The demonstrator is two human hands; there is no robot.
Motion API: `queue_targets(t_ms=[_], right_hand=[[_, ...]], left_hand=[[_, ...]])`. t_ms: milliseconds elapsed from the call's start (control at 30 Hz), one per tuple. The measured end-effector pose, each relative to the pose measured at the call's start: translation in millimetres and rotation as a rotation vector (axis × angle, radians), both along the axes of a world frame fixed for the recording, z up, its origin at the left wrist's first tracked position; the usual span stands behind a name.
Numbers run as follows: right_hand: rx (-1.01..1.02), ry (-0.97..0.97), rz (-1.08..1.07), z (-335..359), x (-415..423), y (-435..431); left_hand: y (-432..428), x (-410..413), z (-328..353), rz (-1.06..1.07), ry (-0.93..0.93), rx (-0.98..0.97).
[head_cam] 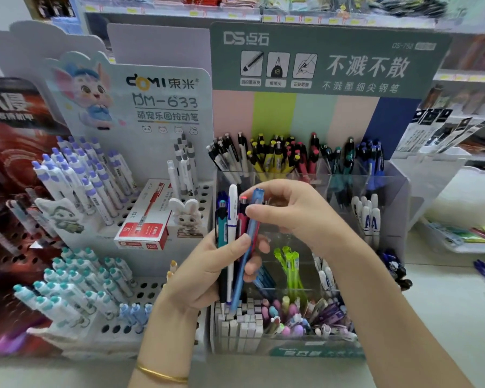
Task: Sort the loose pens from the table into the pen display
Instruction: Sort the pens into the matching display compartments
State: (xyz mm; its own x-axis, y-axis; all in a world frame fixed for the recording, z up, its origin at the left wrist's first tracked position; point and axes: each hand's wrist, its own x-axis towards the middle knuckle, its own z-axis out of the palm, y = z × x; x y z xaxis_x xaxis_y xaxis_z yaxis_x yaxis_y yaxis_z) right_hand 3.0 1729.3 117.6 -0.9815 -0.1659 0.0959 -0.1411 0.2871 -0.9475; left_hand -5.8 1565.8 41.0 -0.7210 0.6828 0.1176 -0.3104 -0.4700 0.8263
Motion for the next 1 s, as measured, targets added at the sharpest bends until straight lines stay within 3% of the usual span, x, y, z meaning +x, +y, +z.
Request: queue_targets(t_ms=[100,400,633,733,867,1000], right_hand=[[-0.034,-0.090,0.056,-1.5,3.2,-1.3],[-0.093,-0.112,0.011,-15.0,7.1,-3.4],[-0.326,0.121,-0.163,-8.5,12.4,17.5],[-0.370,0.243,-0.221,-10.8,20.0,27.2],[-0.009,0.349,-0.364,-27.0,28.6,25.4],[0.517,0.282,-0.305,-63.4,26.5,2.3]], left_hand=[[-4.4,4.8,-5.0,-0.039,-0.031,0.010],[-8.1,13.2,-10.0,-0.111,-0.118,0.124],[-10.1,15.0,-13.4,0.179,-0.213,-0.021],[-11.1,13.0,-13.6,0.345,-0.150,-0.163],[-8.1,11.3,-11.4,0.448,-0.052,-0.302],[-3.2,9.7,-9.6,0.352,-0.124,-0.133]])
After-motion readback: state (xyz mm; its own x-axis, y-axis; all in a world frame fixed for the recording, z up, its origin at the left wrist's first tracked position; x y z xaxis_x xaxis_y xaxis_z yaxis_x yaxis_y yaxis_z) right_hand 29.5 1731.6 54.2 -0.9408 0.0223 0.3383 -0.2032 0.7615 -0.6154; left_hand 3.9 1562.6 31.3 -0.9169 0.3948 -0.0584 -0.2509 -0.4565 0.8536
